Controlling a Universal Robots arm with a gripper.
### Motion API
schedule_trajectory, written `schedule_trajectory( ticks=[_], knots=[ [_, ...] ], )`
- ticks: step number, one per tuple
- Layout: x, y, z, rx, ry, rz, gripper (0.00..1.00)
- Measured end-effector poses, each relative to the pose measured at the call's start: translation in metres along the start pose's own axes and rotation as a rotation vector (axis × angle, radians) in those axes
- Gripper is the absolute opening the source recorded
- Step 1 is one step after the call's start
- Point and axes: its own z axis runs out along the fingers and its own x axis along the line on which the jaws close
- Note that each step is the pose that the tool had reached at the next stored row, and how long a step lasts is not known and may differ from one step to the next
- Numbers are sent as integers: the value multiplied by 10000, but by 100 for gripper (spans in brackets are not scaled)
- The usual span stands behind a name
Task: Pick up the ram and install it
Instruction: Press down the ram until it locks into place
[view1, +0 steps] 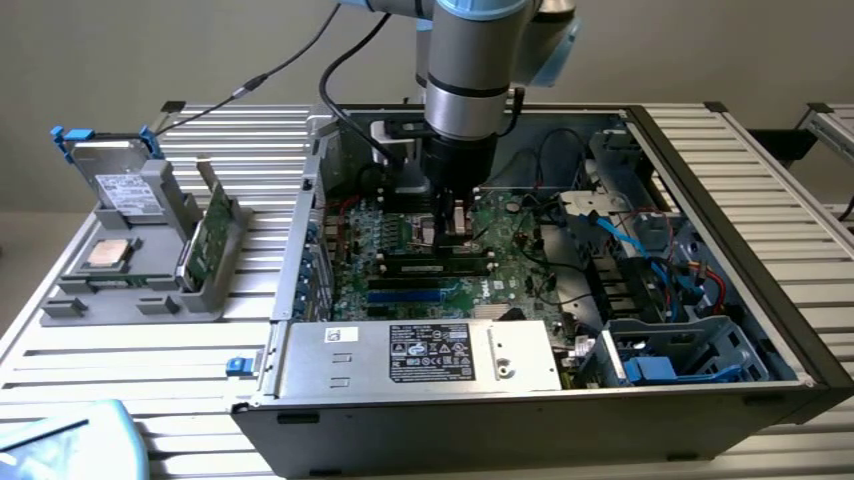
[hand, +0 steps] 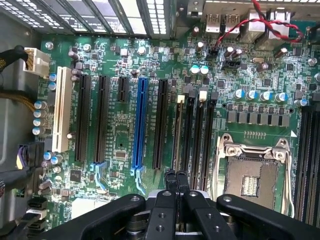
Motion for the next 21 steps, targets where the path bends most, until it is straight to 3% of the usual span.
schedule_trajectory(
  ticks=[18, 21],
  knots=[
    [0, -2, 0, 0, -9, 1, 11],
    [0, -2, -1, -19, -35, 318, 11]
  ],
)
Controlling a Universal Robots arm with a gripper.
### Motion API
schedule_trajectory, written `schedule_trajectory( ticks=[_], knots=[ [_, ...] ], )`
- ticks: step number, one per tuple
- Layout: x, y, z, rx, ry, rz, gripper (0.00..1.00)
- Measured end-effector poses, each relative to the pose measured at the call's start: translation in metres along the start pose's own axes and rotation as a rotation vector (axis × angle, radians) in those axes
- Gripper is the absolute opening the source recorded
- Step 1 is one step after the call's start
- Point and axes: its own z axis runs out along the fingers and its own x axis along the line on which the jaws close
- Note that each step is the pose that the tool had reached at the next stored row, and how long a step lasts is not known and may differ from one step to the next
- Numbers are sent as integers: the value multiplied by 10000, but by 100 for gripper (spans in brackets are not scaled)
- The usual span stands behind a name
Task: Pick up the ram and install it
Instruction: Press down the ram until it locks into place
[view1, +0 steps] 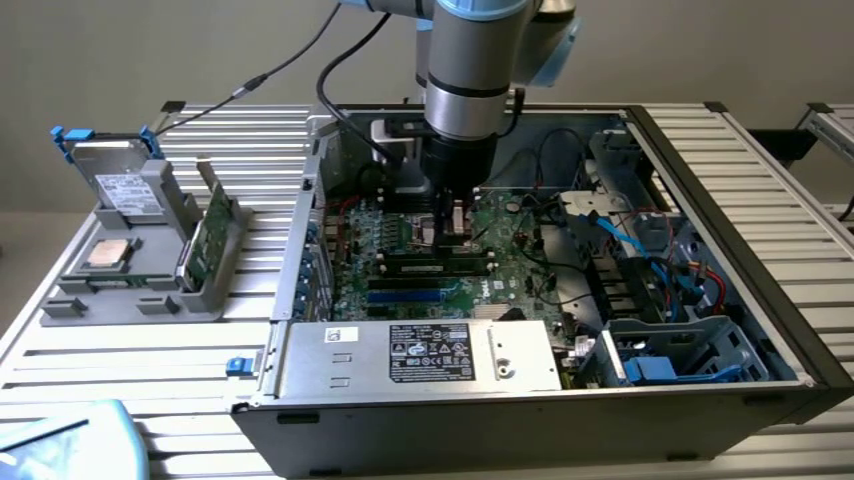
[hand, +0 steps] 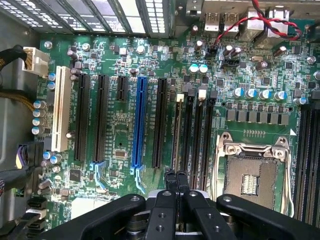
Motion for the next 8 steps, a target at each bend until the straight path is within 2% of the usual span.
schedule_trajectory(
  ticks=[8],
  knots=[
    [0, 0, 1, -69, -80, 1209, 11]
  ],
)
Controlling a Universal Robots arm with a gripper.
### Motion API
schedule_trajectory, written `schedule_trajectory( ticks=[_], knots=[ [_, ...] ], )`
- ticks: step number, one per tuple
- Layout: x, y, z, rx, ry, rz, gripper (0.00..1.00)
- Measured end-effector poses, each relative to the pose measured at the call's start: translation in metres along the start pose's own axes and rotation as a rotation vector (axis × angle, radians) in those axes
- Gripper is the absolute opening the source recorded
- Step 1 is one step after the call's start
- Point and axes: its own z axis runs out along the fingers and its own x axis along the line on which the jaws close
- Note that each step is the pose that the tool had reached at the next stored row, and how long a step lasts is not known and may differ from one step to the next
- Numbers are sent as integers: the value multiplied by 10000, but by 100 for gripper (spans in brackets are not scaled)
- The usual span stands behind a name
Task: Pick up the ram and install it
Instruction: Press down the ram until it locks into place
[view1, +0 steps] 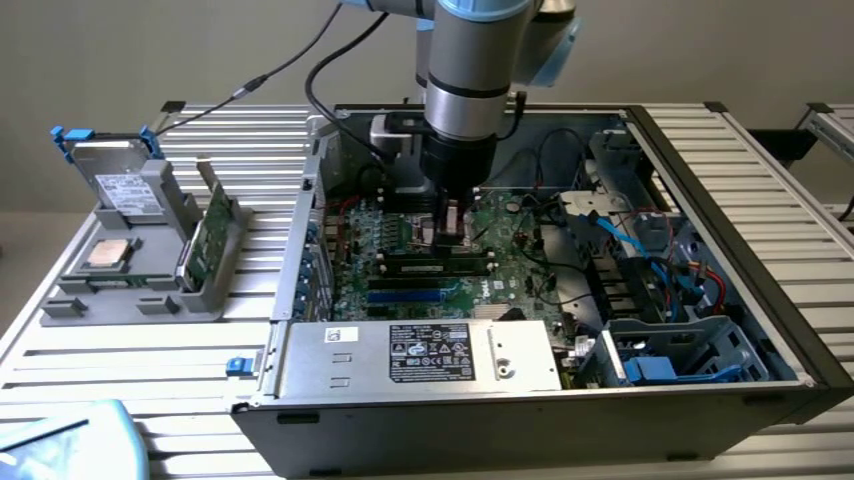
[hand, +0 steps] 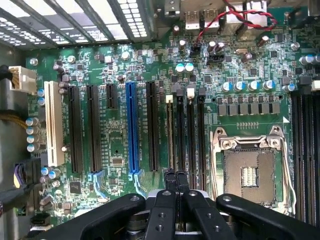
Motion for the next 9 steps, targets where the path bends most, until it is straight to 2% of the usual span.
schedule_trajectory(
  ticks=[9],
  knots=[
    [0, 0, 0, -76, -84, 1312, 11]
  ],
)
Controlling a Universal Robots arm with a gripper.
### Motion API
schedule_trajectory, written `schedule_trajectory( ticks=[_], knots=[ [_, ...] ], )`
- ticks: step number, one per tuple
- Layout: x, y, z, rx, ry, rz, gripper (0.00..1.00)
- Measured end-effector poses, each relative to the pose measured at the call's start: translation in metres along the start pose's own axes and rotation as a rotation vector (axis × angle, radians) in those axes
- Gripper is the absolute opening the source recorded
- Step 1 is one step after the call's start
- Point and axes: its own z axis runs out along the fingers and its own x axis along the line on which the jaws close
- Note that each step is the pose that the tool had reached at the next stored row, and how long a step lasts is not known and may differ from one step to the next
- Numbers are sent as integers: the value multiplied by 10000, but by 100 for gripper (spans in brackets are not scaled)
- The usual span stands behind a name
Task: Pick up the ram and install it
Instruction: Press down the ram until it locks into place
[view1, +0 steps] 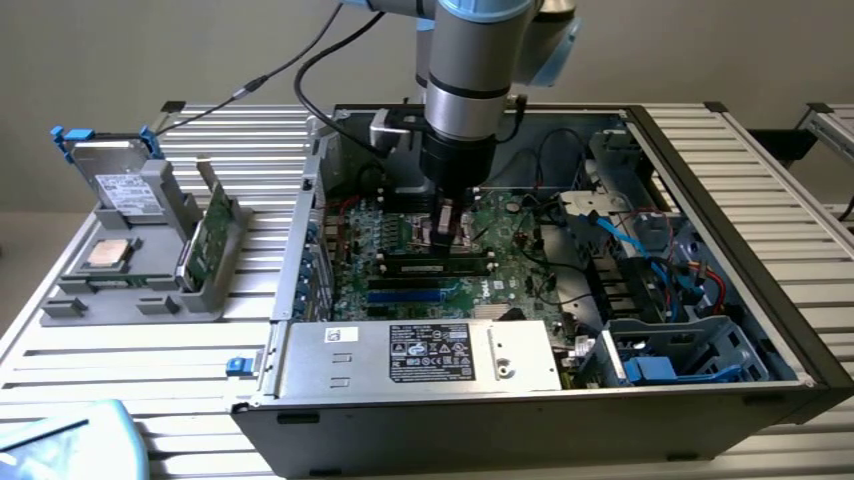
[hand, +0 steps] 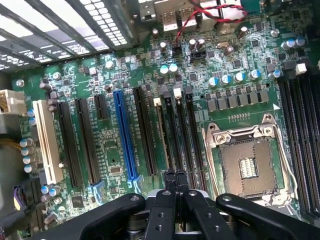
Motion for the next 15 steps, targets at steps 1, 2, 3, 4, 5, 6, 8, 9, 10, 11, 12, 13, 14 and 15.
schedule_trajectory(
  ticks=[1, 2, 3, 4, 5, 6, 8, 9, 10, 11, 12, 13, 14, 15],
  knots=[
    [0, 0, 0, -8, -8, 144, 11],
    [0, 0, -1, -16, -17, 279, 11],
    [0, 0, -1, -24, -26, 422, 11],
    [0, 0, -1, -32, -35, 562, 11],
    [0, 0, -1, -40, -43, 695, 11],
    [0, 0, -1, -47, -52, 827, 11],
    [0, 0, -1, -63, -69, 1099, 11],
    [0, 0, -1, -71, -77, 1232, 11],
    [0, 0, -1, -79, -85, 1364, 11],
    [0, 0, -1, -87, -94, 1504, 11],
    [0, 0, -1, -93, -102, 1631, 11],
    [0, 0, -1, -101, -110, 1760, 11],
    [0, 0, -1, -109, -119, 1895, 11],
    [0, 0, -1, -117, -127, 2024, 11]
  ],
)
